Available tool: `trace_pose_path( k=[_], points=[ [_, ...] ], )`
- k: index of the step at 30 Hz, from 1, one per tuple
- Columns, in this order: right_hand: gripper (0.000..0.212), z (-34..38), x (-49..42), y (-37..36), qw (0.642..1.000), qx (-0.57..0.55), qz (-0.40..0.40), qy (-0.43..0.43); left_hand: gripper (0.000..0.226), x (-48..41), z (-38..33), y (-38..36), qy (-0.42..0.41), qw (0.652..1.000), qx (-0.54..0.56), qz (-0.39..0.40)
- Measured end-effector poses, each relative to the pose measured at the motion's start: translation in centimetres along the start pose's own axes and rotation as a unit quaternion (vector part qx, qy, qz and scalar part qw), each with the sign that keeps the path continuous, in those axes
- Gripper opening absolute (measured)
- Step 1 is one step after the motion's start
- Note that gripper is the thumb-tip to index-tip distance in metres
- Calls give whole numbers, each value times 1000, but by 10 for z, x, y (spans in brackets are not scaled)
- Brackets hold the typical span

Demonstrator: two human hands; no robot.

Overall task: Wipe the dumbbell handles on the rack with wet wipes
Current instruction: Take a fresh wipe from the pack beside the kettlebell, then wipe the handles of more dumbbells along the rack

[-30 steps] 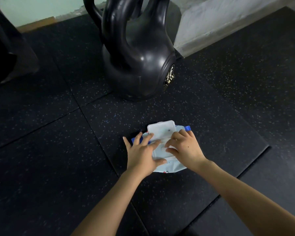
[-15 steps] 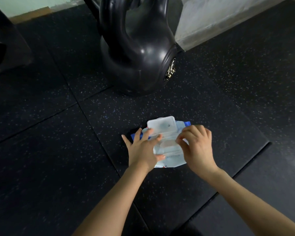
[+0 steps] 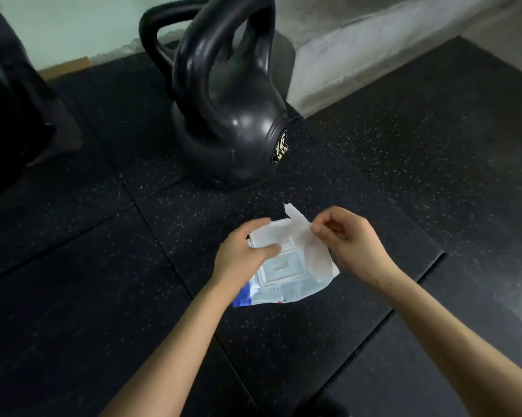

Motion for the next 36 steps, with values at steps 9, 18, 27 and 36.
trace_pose_path(
  k=[9,18,27,36],
  points=[
    [9,41,-26,17,999,41,-12,-16,13,-2,-58,26,-32,997,-68,-31],
    [16,125,-43,74,985,-44,22,-168,17,56,-170,54,-72,978,-170,-95],
    [6,308,3,173,979,-55,69,-183,24,173,-359,124,-62,987,-126,-78],
    [58,536,46,255,968,96,221,74,14,338,-523,223,-45,962,-270,7]
  ],
)
Point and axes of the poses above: each hand's wrist, its own x-axis away from the middle knuckle, its own y-axis out of the back of the hand, z = x × y, the point moved 2 cm from there along -x, towards the middle knuckle, and after that the axes turned 6 degrees about y, right-handed, at the moved point
